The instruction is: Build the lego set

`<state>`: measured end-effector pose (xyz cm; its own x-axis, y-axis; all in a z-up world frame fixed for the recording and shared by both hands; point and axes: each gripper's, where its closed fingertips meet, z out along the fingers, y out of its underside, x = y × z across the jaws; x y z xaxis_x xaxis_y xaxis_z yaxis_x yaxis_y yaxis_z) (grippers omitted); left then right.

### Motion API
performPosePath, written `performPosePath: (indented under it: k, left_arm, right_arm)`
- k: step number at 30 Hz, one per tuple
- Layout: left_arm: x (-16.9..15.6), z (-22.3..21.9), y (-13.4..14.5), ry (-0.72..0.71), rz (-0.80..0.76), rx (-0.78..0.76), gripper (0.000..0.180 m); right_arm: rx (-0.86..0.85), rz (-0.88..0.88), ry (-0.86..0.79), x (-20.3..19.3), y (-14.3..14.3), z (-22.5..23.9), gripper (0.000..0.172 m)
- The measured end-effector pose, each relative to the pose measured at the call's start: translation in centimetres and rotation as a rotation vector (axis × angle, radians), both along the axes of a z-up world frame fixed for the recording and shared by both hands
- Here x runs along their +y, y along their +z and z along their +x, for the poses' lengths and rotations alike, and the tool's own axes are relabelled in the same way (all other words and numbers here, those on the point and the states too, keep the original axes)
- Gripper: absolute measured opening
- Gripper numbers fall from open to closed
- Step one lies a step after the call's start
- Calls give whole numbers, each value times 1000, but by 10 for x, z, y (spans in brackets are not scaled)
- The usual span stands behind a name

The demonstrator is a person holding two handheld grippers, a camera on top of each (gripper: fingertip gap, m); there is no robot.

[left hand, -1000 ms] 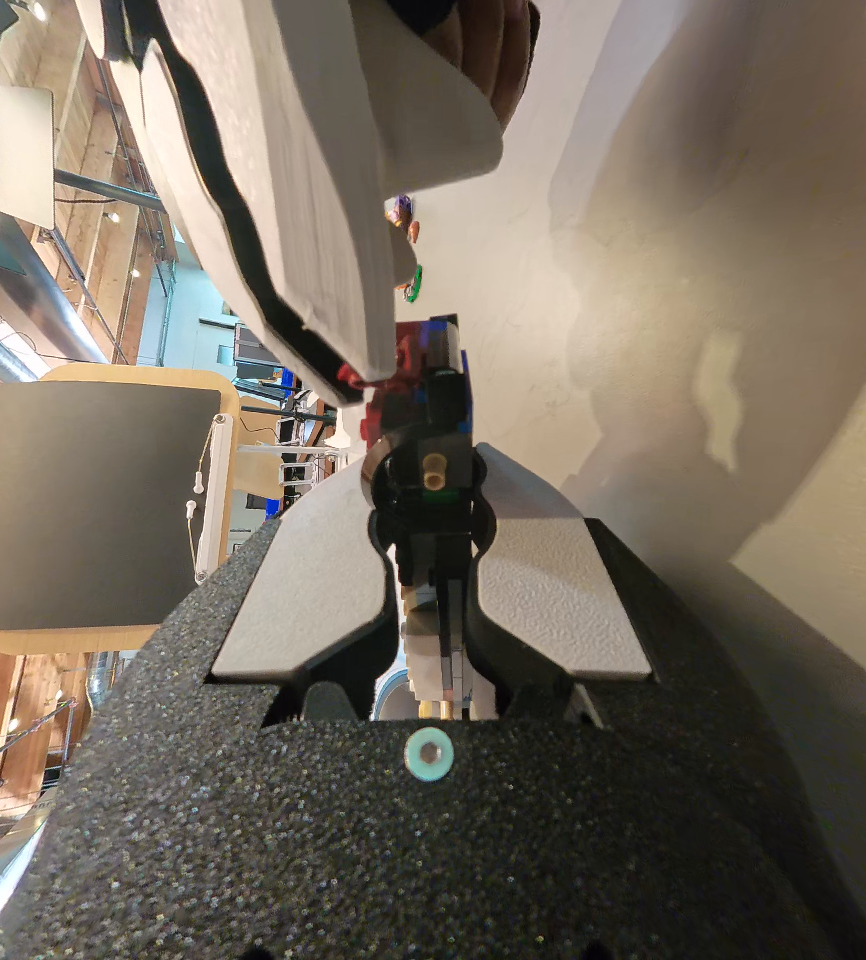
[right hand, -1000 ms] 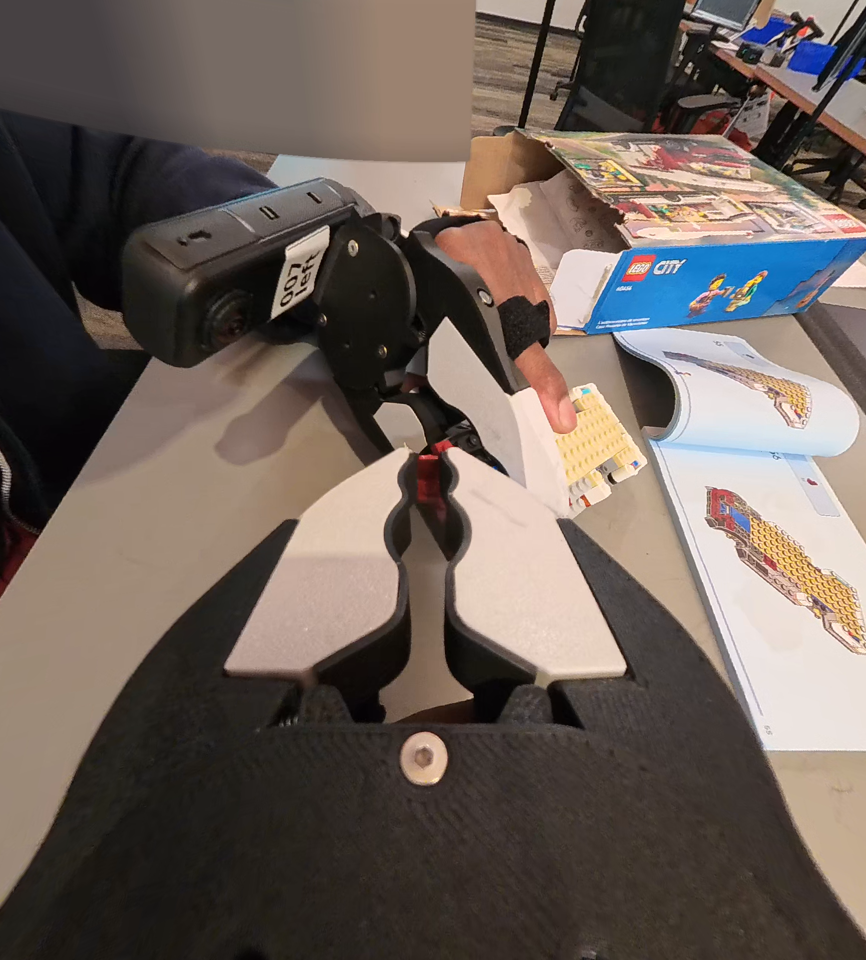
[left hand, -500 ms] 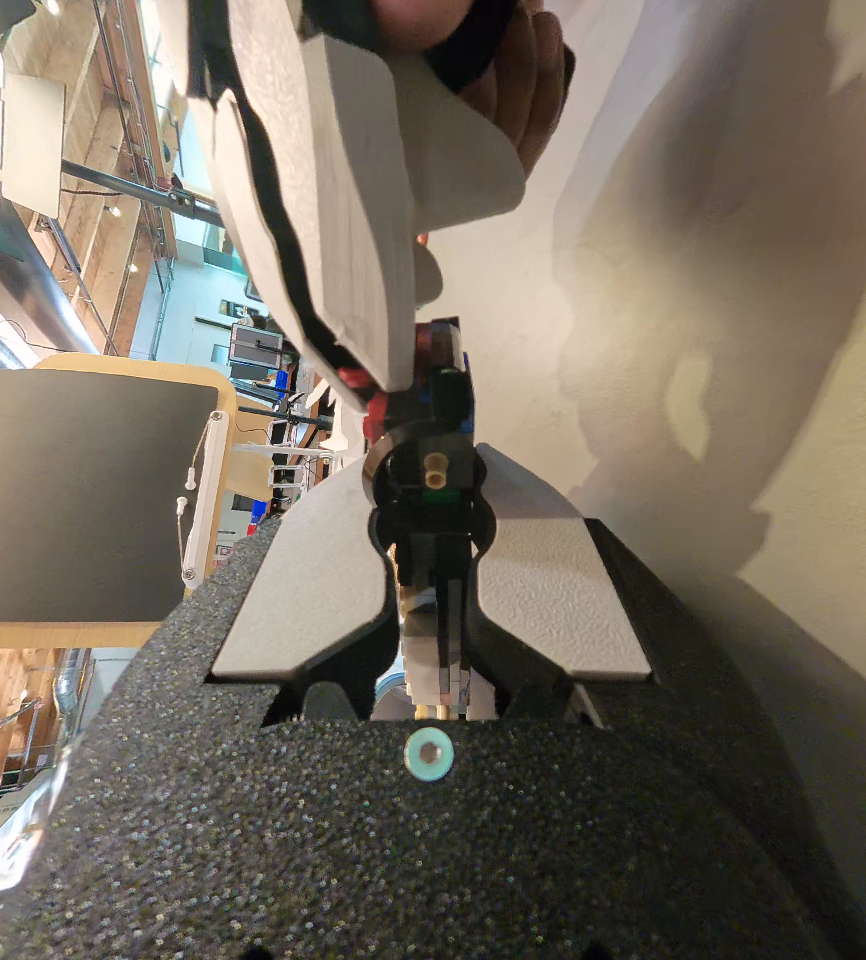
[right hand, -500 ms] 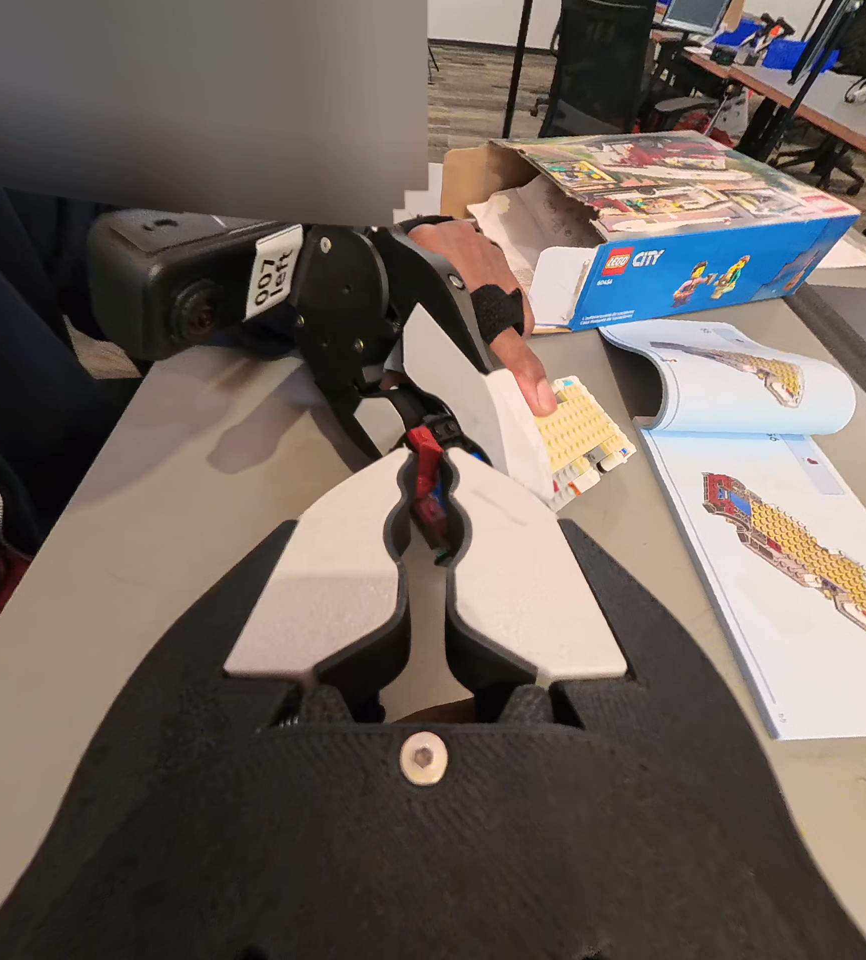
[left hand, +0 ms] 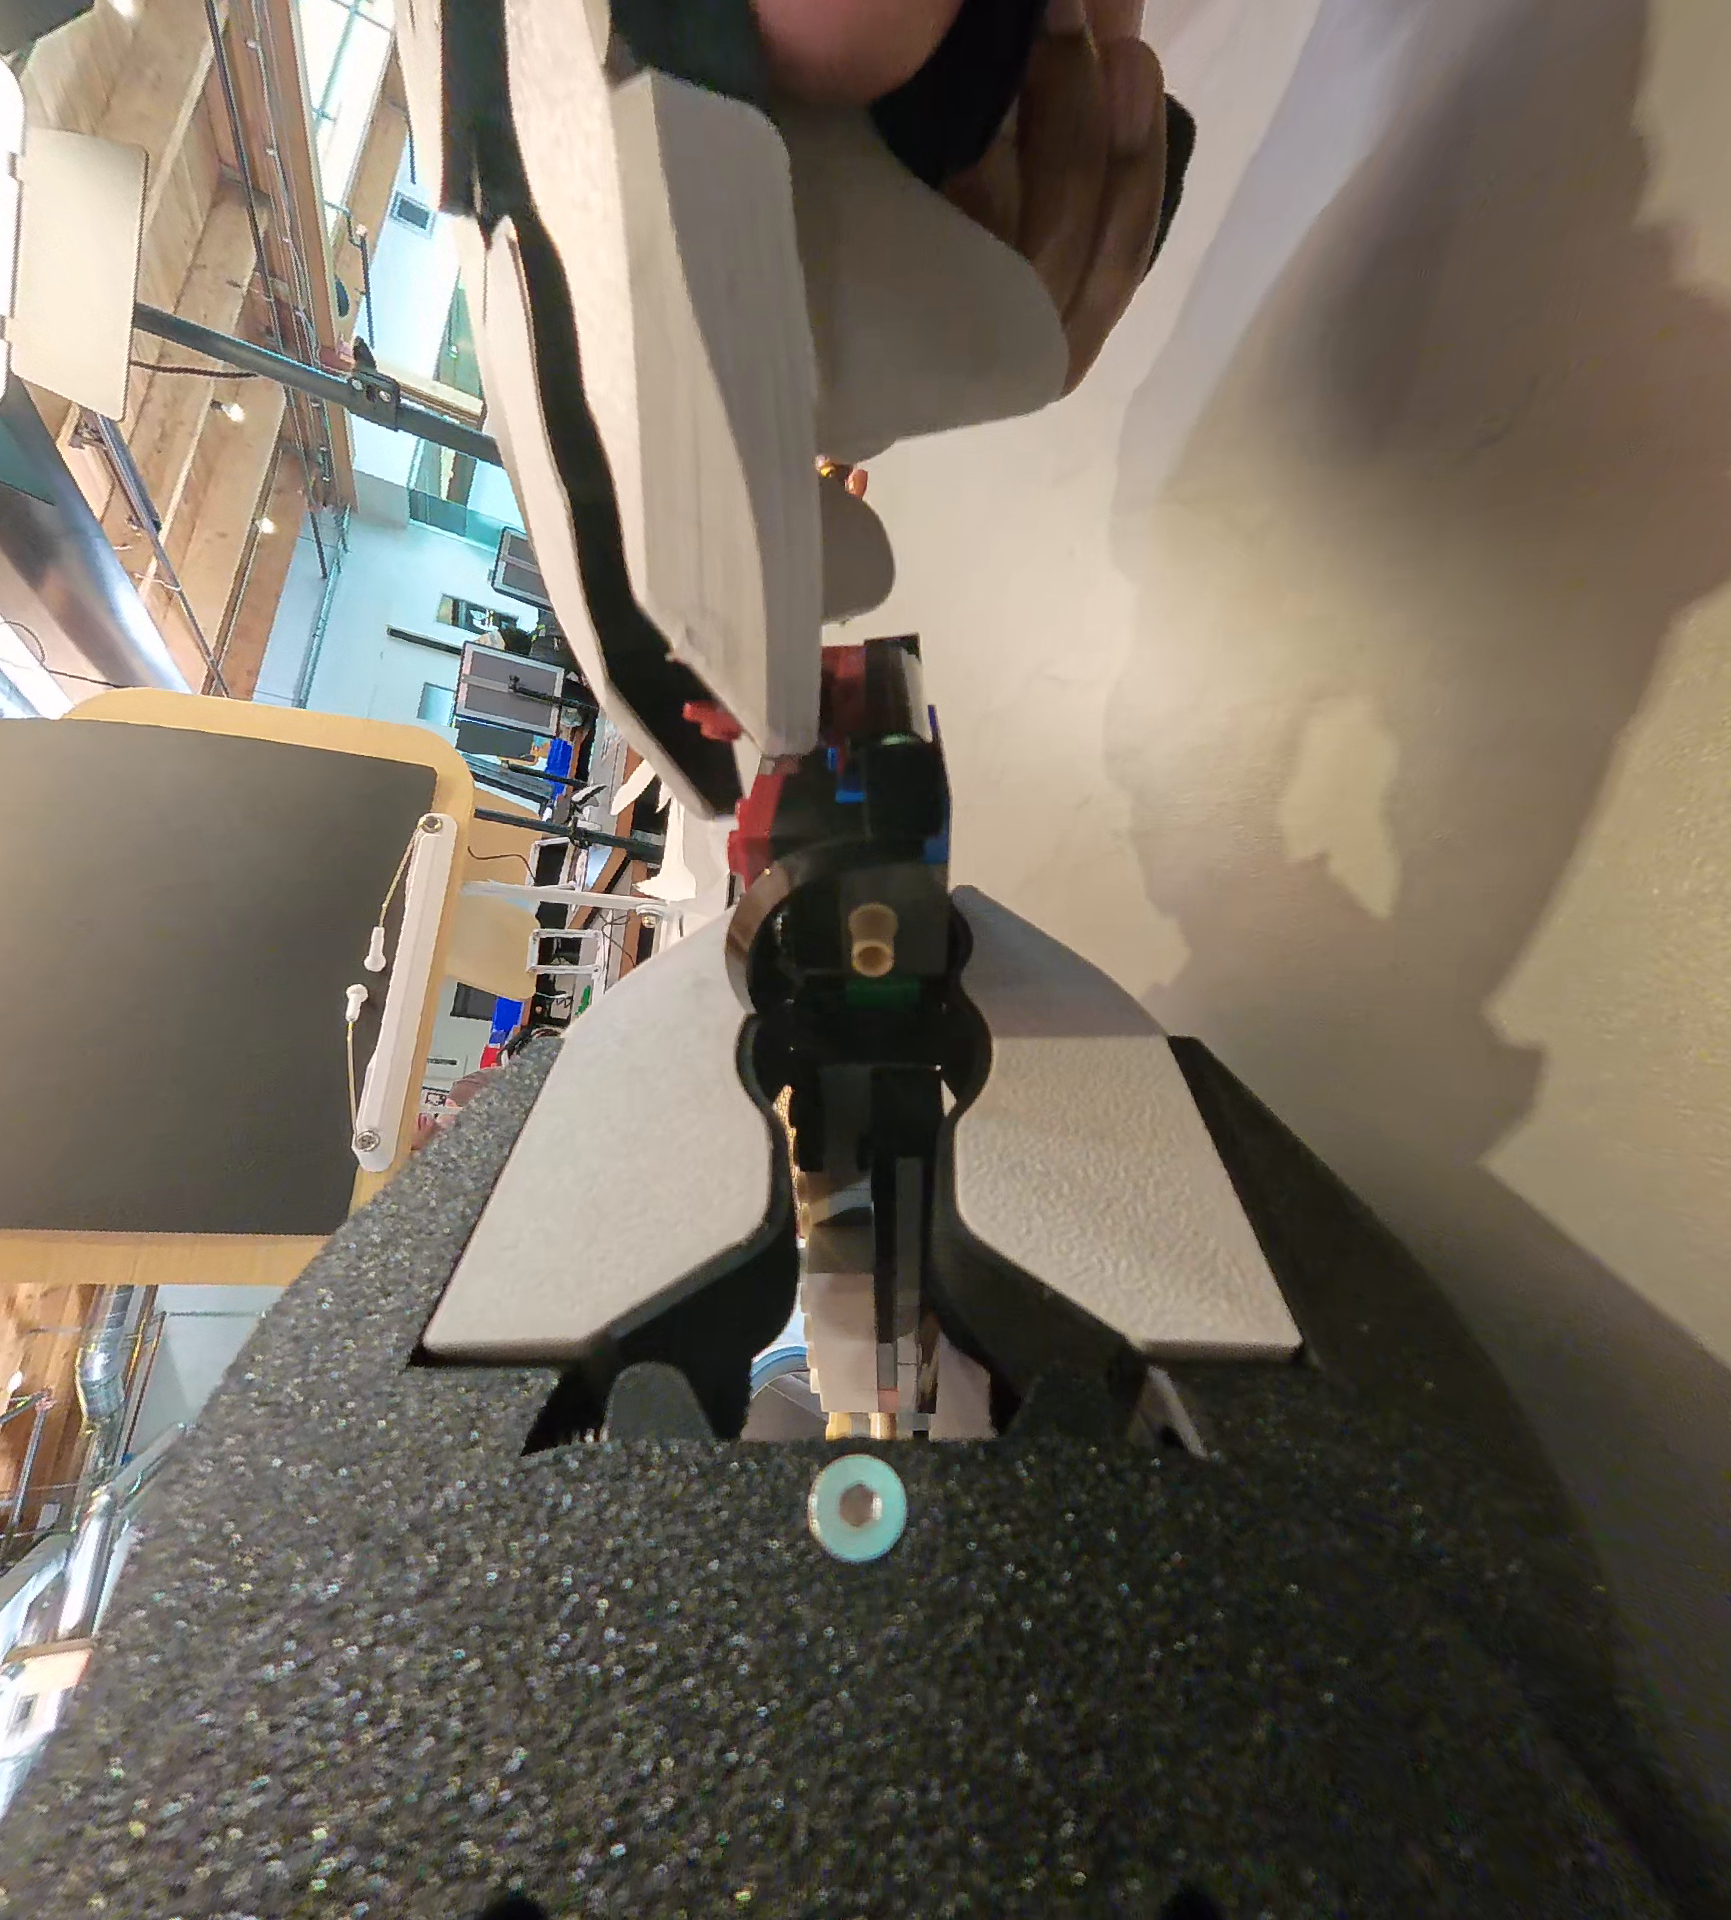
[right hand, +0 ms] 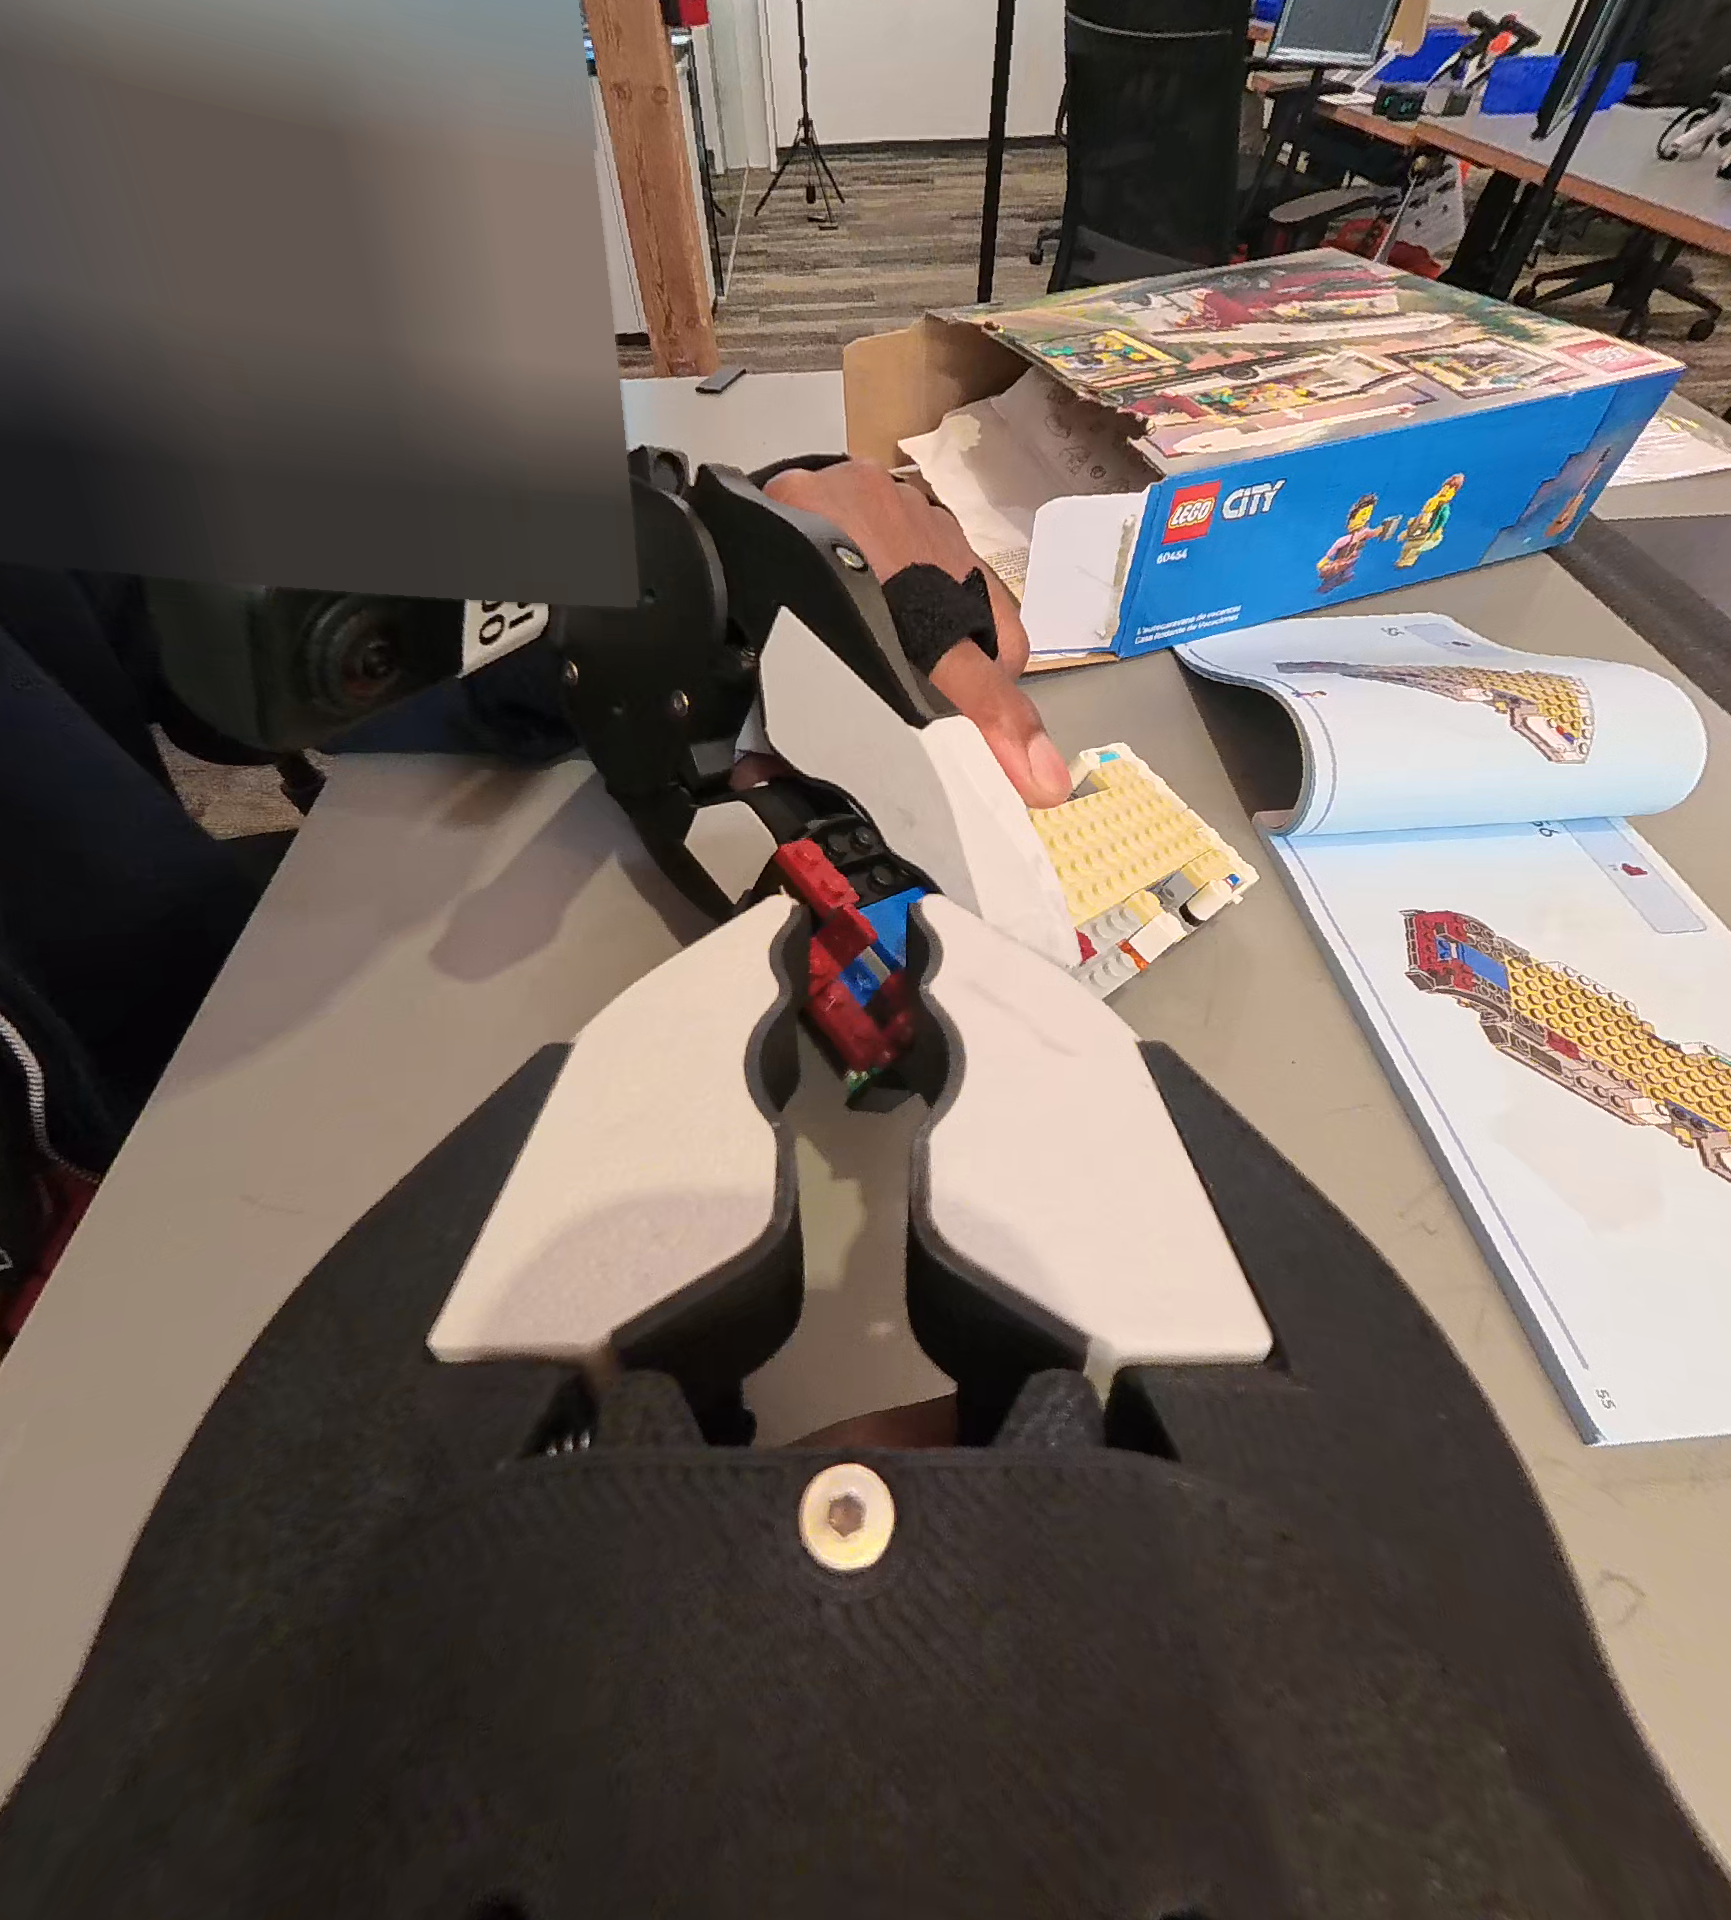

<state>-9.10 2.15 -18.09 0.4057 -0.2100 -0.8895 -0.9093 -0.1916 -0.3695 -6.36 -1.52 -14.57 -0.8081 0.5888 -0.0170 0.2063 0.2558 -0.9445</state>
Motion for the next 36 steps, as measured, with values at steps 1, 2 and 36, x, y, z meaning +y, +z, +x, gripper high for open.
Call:
performPosePath:
  k: [1,2,36]
  left_arm:
    - [0,0,0,0,1,-1,26]
    - [0,0,0,1,1,-2,26]
    - [0,-6,-5,38,-25,135,26]
  right_arm:
    - [5,4,-2,0,0,0,18]
    - [9,7,-5,0,1,0,19]
    - [-59,292,-126,3,-7,6,7]
